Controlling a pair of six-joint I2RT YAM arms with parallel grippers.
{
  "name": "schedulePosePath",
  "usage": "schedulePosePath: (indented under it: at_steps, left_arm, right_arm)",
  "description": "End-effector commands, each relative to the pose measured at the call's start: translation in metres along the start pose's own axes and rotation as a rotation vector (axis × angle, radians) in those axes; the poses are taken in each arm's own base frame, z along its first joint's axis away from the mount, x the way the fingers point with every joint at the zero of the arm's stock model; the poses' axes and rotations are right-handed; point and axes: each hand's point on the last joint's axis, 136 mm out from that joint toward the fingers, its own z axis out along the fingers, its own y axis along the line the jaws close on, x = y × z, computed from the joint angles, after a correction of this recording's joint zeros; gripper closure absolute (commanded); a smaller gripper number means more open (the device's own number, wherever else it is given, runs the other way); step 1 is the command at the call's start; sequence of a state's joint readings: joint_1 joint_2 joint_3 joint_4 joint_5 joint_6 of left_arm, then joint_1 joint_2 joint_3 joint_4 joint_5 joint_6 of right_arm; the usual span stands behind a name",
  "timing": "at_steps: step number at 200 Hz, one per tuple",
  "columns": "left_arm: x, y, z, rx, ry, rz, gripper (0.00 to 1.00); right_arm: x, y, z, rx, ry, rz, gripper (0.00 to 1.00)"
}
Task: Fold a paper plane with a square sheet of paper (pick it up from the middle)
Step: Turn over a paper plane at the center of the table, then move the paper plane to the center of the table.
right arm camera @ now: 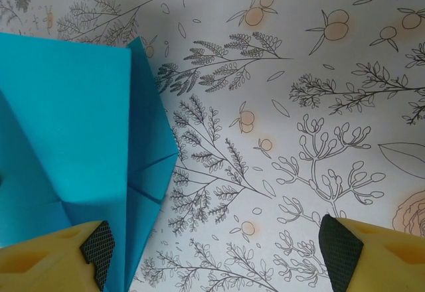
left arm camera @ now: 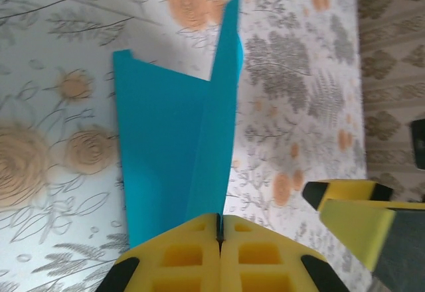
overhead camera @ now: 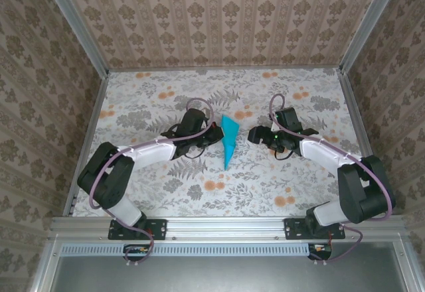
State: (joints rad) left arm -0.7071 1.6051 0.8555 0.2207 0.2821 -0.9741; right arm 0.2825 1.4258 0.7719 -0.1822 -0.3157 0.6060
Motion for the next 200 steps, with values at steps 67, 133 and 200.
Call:
schedulePosePath:
  at_steps: [67,133,200]
  left_arm:
    - [0.009,0.064,0.002,-0.079,-0.001,-0.083,1.0]
    - [0.022,0.1,-0.014,-0.187,-0.02,-0.131,1.0]
    - [0.026,0.11,-0.019,-0.207,-0.018,-0.139,1.0]
  right_arm:
    - [0.019,0.056,0.01,-0.136,0.076,-0.162,0.22]
    - [0.055,0.087,0.044,-0.094,0.206,-0.292,0.38]
    - [0.072,0.081,0.071,-0.037,0.293,-0.34,0.27]
